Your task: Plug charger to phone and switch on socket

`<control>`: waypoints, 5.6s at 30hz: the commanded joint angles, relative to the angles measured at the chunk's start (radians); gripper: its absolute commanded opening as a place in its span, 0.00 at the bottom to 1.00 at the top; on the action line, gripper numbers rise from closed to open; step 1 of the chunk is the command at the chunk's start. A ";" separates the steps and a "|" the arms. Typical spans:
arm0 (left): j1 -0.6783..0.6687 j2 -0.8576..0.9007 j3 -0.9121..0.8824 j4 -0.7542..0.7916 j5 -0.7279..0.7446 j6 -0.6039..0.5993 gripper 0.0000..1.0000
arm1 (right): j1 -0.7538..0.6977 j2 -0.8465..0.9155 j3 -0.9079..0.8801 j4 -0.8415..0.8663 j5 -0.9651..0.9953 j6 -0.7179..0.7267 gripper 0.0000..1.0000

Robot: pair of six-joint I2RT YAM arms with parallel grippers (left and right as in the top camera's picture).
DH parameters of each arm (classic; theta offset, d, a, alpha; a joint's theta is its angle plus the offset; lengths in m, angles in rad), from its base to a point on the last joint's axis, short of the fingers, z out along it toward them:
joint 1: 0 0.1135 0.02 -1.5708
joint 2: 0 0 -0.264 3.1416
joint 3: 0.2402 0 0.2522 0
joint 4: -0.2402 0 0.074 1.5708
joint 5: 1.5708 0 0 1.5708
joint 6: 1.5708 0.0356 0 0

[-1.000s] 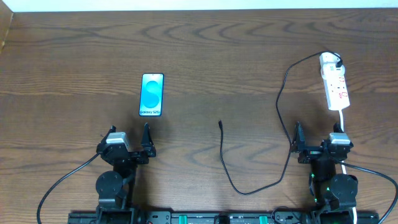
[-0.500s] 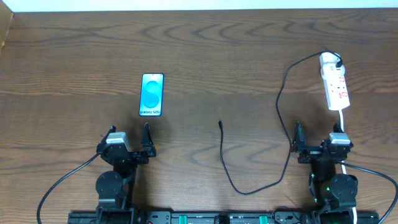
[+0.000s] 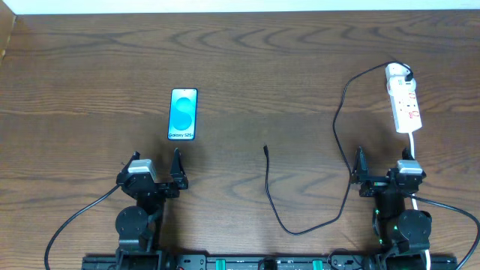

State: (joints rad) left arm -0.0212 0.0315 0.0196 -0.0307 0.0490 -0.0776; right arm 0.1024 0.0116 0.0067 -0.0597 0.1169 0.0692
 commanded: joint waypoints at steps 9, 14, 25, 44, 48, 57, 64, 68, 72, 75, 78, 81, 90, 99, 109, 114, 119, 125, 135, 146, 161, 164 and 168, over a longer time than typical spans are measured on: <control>0.005 -0.008 -0.016 -0.040 -0.013 0.006 0.96 | 0.004 -0.006 -0.001 -0.004 0.005 0.008 0.99; 0.005 -0.008 -0.016 -0.040 -0.013 0.006 0.96 | 0.004 -0.006 -0.001 -0.004 0.005 0.008 0.99; 0.005 -0.008 -0.016 -0.040 -0.013 0.006 0.96 | 0.004 -0.006 -0.001 -0.004 0.005 0.008 0.99; 0.005 -0.008 -0.016 -0.040 -0.013 0.006 0.96 | 0.004 -0.006 -0.001 -0.004 0.005 0.008 0.99; 0.005 -0.008 -0.016 -0.040 -0.013 0.006 0.96 | 0.004 -0.006 -0.001 -0.004 0.005 0.008 0.99; 0.005 -0.008 -0.016 -0.040 -0.013 0.006 0.96 | 0.004 -0.006 -0.001 -0.004 0.005 0.008 0.99; 0.005 -0.008 -0.016 -0.040 -0.013 0.006 0.96 | 0.004 -0.006 -0.001 -0.004 0.005 0.008 0.99; 0.005 -0.008 -0.016 -0.040 -0.013 0.006 0.96 | 0.004 -0.006 -0.001 -0.004 0.005 0.008 0.99; 0.005 -0.008 -0.016 -0.040 -0.021 0.006 0.96 | 0.004 -0.006 -0.001 -0.004 0.005 0.008 0.99; 0.005 -0.008 -0.016 -0.040 -0.020 0.006 0.96 | 0.004 -0.006 -0.001 -0.004 0.005 0.008 0.99; 0.005 -0.008 -0.016 -0.040 -0.020 0.006 0.96 | 0.004 -0.006 -0.001 -0.004 0.005 0.008 0.99; 0.005 -0.008 -0.016 -0.040 -0.020 0.006 0.96 | 0.004 -0.006 -0.001 -0.004 0.005 0.008 0.99; 0.005 -0.008 -0.016 -0.030 -0.014 0.006 0.96 | 0.004 -0.006 -0.001 -0.004 0.005 0.008 0.99; 0.005 -0.007 0.020 -0.046 0.030 0.006 0.96 | 0.004 -0.006 -0.001 -0.004 0.005 0.008 0.99; 0.005 0.169 0.252 -0.153 0.029 0.049 0.96 | 0.004 -0.006 -0.001 -0.004 0.005 0.008 0.99; 0.005 0.392 0.409 -0.153 0.028 0.060 0.96 | 0.004 -0.006 -0.001 -0.004 0.005 0.008 0.99; 0.005 0.651 0.578 -0.172 0.029 0.059 0.96 | 0.004 -0.006 -0.001 -0.004 0.005 0.008 0.99; 0.005 0.961 0.811 -0.335 0.029 0.059 0.96 | 0.004 -0.006 -0.001 -0.004 0.005 0.008 0.99; 0.005 1.360 1.189 -0.665 0.029 0.059 0.96 | 0.004 -0.006 -0.001 -0.004 0.005 0.008 0.99; 0.002 1.592 1.483 -0.877 0.035 0.059 0.96 | 0.004 -0.006 -0.001 -0.004 0.005 0.008 0.99; -0.085 1.796 1.535 -0.905 0.043 0.069 0.96 | 0.004 -0.006 -0.001 -0.004 0.005 0.008 0.99; -0.080 1.836 1.535 -0.887 0.043 0.069 0.96 | 0.004 -0.006 -0.001 -0.004 0.005 0.008 0.99; -0.068 1.891 1.535 -0.857 0.043 0.070 0.96 | 0.004 -0.006 -0.001 -0.004 0.005 0.008 0.99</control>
State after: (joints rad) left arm -0.1009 1.8866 1.5383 -0.8959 0.0914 -0.0242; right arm 0.1032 0.0116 0.0067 -0.0597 0.1169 0.0689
